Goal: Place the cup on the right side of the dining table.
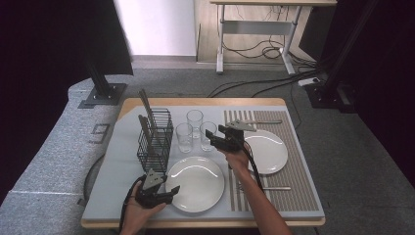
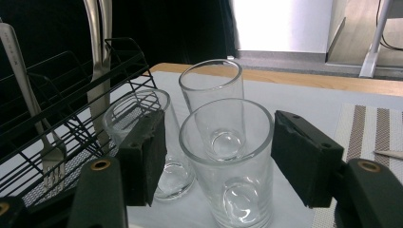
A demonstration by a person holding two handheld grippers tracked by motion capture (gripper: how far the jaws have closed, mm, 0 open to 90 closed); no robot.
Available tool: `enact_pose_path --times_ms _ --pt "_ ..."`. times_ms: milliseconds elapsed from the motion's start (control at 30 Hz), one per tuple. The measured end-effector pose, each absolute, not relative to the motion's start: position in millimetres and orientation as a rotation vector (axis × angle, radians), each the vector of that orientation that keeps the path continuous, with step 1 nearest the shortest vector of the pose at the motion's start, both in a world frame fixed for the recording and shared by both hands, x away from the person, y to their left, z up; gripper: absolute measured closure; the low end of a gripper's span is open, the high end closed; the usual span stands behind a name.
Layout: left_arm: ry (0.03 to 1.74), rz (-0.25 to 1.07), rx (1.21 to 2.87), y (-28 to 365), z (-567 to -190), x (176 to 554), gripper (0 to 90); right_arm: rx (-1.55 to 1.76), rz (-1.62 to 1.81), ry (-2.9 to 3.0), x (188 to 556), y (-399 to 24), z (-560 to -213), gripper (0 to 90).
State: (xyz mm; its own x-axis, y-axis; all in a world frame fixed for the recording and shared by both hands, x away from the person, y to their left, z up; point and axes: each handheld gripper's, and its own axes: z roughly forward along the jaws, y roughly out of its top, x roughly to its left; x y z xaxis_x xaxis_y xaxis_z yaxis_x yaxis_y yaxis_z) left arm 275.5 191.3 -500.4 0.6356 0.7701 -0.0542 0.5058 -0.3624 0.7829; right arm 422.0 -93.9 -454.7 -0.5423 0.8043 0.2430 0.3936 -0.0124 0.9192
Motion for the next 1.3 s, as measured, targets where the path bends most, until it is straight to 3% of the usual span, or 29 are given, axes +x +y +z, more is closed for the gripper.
enact_pose_path --times_ms 967,1300 --pt "0.998 0.417 2.039 192.4 -500.1 275.6 36.4 1.26 1.553 1.914 433.4 -82.1 -456.8 33.8" --pt "0.998 0.418 2.036 193.3 -499.2 275.3 36.4 1.275 1.532 1.905 432.8 -80.2 -456.2 28.7"
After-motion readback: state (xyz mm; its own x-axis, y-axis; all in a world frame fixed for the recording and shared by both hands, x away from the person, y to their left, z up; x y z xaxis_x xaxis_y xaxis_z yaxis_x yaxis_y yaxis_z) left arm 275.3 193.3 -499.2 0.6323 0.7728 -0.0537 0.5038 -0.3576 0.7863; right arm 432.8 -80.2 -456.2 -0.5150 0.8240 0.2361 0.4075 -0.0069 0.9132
